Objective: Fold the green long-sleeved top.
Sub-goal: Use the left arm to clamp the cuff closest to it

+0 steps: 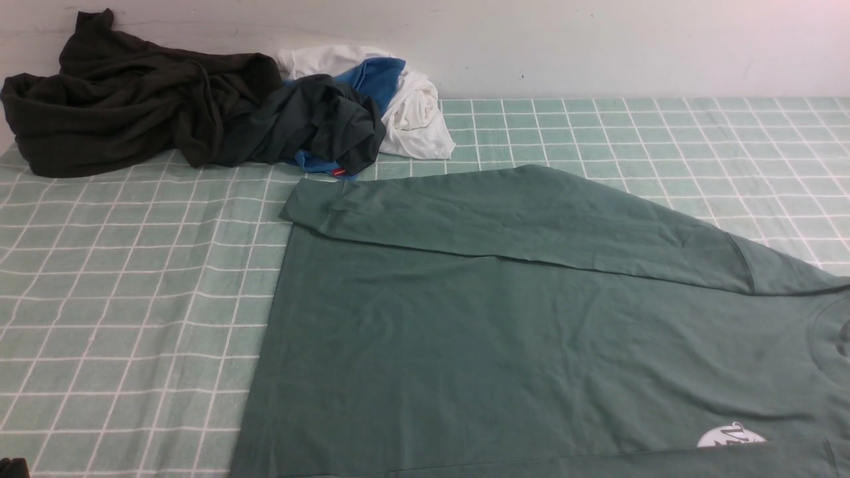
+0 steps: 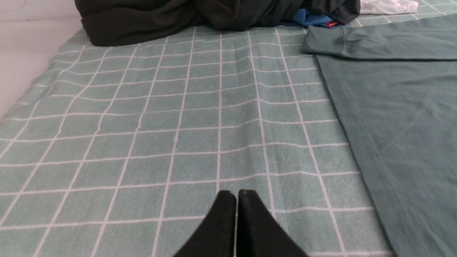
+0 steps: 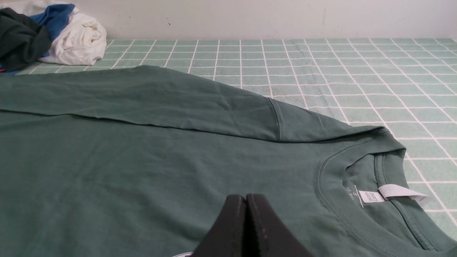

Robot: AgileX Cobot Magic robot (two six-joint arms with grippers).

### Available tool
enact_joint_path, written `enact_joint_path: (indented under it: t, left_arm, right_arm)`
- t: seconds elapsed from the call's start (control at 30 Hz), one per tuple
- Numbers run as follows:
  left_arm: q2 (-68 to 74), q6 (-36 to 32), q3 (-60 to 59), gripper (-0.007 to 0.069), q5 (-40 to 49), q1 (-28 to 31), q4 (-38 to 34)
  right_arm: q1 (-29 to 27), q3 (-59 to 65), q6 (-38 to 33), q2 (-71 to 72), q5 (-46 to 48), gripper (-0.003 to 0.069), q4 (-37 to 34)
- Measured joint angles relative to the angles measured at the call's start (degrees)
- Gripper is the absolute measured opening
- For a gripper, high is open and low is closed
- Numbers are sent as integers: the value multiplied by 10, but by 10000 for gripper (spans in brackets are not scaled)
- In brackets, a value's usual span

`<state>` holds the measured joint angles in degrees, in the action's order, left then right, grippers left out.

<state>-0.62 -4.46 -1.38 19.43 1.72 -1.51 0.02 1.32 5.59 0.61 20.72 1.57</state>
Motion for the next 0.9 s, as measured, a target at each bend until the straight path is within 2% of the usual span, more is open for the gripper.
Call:
enact_joint_path:
  t: [0.67,0.9]
  left_arm:
    - [0,-1,0,-3,0,0,-2]
    - [0,2,-1,-3,0,0,-68]
  right_arm:
    - [0,0,15,0,0,-14,0]
    - [0,0,16,0,0,-14,0]
